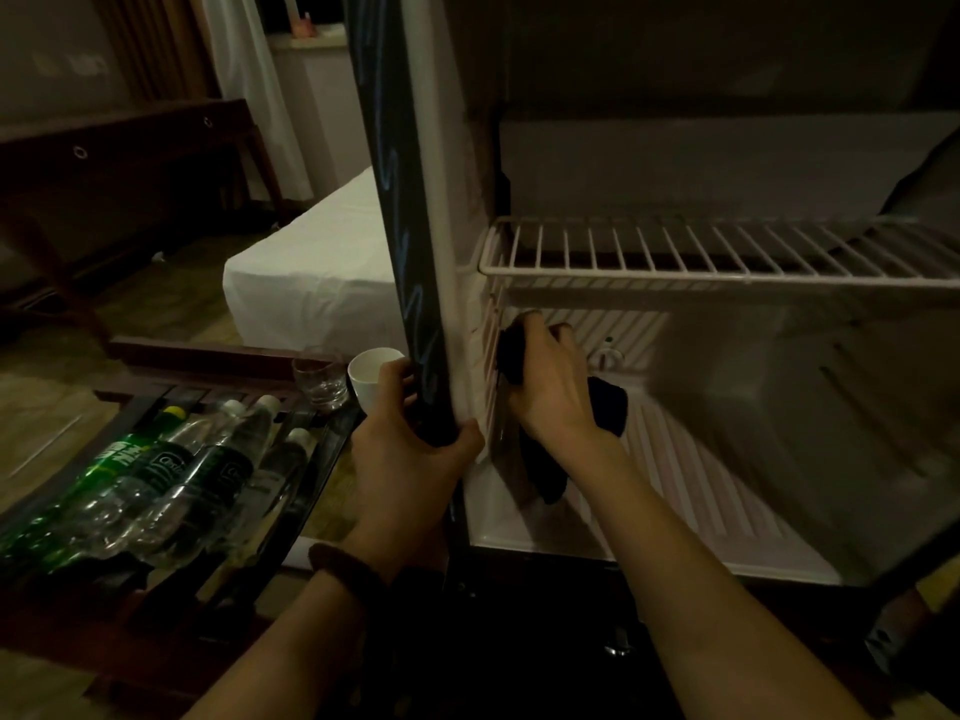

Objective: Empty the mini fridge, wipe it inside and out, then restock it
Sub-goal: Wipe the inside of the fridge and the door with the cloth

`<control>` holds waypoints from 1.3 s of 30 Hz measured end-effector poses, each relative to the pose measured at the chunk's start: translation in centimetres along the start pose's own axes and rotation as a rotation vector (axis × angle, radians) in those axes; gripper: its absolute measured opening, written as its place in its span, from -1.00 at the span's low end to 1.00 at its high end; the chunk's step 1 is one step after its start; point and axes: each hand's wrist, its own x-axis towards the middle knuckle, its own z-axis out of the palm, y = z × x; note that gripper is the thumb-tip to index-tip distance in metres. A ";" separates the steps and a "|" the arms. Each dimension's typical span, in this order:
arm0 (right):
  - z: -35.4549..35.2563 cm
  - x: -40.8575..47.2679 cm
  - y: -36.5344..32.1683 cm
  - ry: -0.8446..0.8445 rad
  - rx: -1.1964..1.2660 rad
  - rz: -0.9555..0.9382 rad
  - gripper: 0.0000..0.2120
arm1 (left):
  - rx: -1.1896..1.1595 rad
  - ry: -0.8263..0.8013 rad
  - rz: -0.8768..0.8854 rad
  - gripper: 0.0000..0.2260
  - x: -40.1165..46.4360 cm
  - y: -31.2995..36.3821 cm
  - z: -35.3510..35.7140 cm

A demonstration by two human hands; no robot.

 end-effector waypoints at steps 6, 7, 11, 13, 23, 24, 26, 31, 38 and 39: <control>0.3 0.7 -0.5 0.035 0.135 0.049 -0.50 | 0.006 0.018 0.026 -0.54 0.0 -0.1 0.1; 0.1 -0.1 -0.7 0.053 0.182 0.040 -0.56 | 0.008 0.019 0.029 -0.54 0.0 -0.1 0.1; -1.0 -5.2 -0.9 0.136 0.308 -0.149 -0.62 | -0.018 0.013 0.014 -0.53 0.0 -0.2 0.2; -1.2 -7.6 -1.0 0.156 0.369 -0.261 -0.54 | -0.016 0.020 0.016 -0.53 0.0 -0.2 0.2; -0.6 1.2 0.5 0.032 0.221 -0.026 -0.69 | -0.049 -0.010 -0.018 -0.53 -0.1 0.2 -0.1; -0.7 1.1 0.5 0.030 0.228 -0.044 -0.69 | -0.052 -0.014 -0.018 -0.54 -0.1 0.2 -0.1; -1.1 -0.4 0.3 0.037 0.247 -0.119 -0.67 | -0.050 -0.013 -0.013 -0.55 -0.1 0.3 -0.1; -3.4 -6.1 -1.2 0.268 0.339 -0.230 -0.61 | -0.044 -0.026 0.018 -0.53 -0.1 0.1 -0.2; -5.6 -5.5 -4.3 0.193 0.165 -0.329 -0.62 | -0.014 0.001 0.040 -0.49 0.0 0.1 -0.2; -5.7 -5.0 -4.3 0.182 0.129 -0.336 -0.63 | -0.016 -0.001 0.039 -0.49 0.0 0.1 -0.2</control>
